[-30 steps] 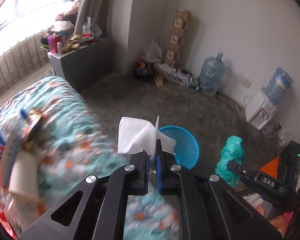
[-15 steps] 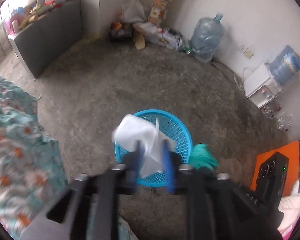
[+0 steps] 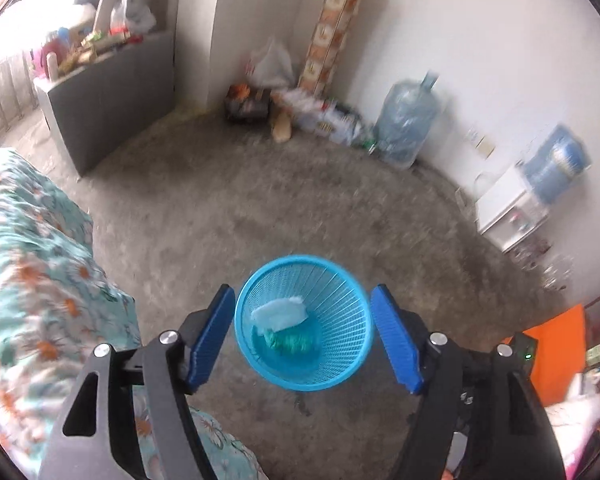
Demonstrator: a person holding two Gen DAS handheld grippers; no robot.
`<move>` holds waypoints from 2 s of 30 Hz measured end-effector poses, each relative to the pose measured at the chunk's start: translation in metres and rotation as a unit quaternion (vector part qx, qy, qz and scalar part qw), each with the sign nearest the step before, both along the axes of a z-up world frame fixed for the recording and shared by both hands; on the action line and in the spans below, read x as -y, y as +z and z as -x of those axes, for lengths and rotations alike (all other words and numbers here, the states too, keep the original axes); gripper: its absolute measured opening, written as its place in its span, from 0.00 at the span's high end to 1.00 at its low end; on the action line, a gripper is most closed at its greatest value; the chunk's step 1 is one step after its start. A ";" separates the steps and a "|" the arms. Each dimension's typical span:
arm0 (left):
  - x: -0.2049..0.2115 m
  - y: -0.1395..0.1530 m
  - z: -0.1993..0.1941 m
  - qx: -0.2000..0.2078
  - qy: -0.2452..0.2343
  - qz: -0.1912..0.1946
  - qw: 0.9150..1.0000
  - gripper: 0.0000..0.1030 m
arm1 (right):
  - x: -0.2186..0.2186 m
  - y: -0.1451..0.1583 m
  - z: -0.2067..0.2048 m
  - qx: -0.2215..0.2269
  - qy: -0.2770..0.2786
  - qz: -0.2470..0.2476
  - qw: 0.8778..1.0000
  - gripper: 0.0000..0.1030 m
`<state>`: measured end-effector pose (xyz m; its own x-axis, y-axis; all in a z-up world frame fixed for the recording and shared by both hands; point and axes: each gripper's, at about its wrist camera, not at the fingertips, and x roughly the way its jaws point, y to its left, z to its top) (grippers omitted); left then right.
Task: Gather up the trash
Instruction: 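Carry both items over the blue wastebasket and open both tools to drop them, then move both open tools back toward the trash on the quilt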
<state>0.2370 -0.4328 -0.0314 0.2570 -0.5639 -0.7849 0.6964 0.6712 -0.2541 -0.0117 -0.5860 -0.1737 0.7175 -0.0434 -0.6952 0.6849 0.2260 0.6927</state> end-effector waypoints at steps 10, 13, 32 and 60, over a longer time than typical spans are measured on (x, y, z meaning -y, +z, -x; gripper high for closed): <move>-0.133 0.107 0.063 0.077 0.001 0.118 0.990 0.15 | -0.092 0.137 -0.004 -0.018 0.059 0.217 0.974 0.08; -0.179 0.121 0.084 0.089 0.012 0.126 0.988 0.10 | -0.125 0.165 -0.008 -0.038 0.075 0.277 0.957 0.08; -0.501 0.108 0.170 0.147 0.276 0.142 0.939 0.05 | -0.335 0.186 -0.048 -0.072 0.325 0.506 0.796 0.08; -0.570 0.024 0.153 0.100 0.311 0.145 0.934 0.15 | -0.441 0.123 -0.126 0.065 0.565 0.154 0.808 0.49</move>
